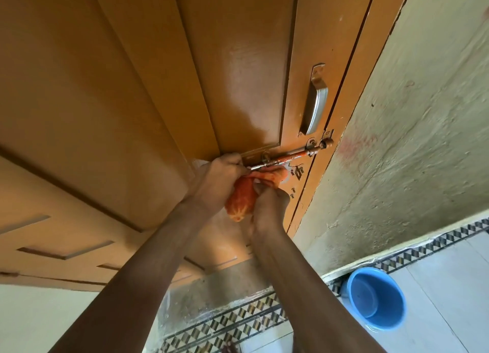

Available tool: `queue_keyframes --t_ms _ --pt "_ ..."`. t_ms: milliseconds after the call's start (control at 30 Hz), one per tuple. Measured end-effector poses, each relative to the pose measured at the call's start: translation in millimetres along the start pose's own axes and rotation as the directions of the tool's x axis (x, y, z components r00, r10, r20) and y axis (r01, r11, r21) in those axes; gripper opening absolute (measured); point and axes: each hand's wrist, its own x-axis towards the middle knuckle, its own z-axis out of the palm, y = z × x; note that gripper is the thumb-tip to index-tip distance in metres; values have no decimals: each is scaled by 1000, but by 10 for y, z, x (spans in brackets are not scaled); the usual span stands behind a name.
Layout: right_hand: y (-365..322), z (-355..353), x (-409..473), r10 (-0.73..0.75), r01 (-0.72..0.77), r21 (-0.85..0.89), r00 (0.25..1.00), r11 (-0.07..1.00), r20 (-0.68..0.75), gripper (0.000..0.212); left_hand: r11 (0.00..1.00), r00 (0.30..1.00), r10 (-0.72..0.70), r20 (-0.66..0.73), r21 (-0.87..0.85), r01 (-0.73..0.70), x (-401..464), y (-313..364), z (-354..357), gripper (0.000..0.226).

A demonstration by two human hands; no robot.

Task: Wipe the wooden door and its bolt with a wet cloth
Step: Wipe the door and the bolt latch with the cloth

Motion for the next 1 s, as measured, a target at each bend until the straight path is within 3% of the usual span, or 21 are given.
queue_keyframes --t_ms 67,200,333,400,567,700,800,900,1000 --pt "-30 -63 4 -27 27 -50 1000 998 4 23 999 999 2 35 37 -3 9 24 -46 34" --pt "-44 -57 72 -111 107 -33 984 994 -143 32 997 998 12 63 78 -17 -3 23 -102 42" --pt "82 14 34 -212 193 -193 974 962 -85 31 998 996 14 93 63 -20 -18 16 -155 38" --pt "116 -27 65 -188 176 -173 981 969 -55 27 997 996 25 83 68 -31 -26 20 -171 35" --pt "92 -37 147 -270 239 -162 939 958 -214 29 992 999 37 25 121 -40 -20 -8 -107 41" --pt "187 -101 151 -280 248 -266 956 931 -89 21 994 1000 28 8 109 -29 -21 -31 -47 30" --pt "107 -279 126 -297 268 -203 946 942 -131 24 987 998 -2 -61 161 11 -34 -22 26 21" --pt "-108 -394 111 -418 376 -192 864 906 -281 25 971 996 -10 -92 236 31 -29 39 92 20" --pt "-295 -426 171 -660 582 -313 686 750 -307 19 950 993 7 -121 312 31 23 92 154 26"
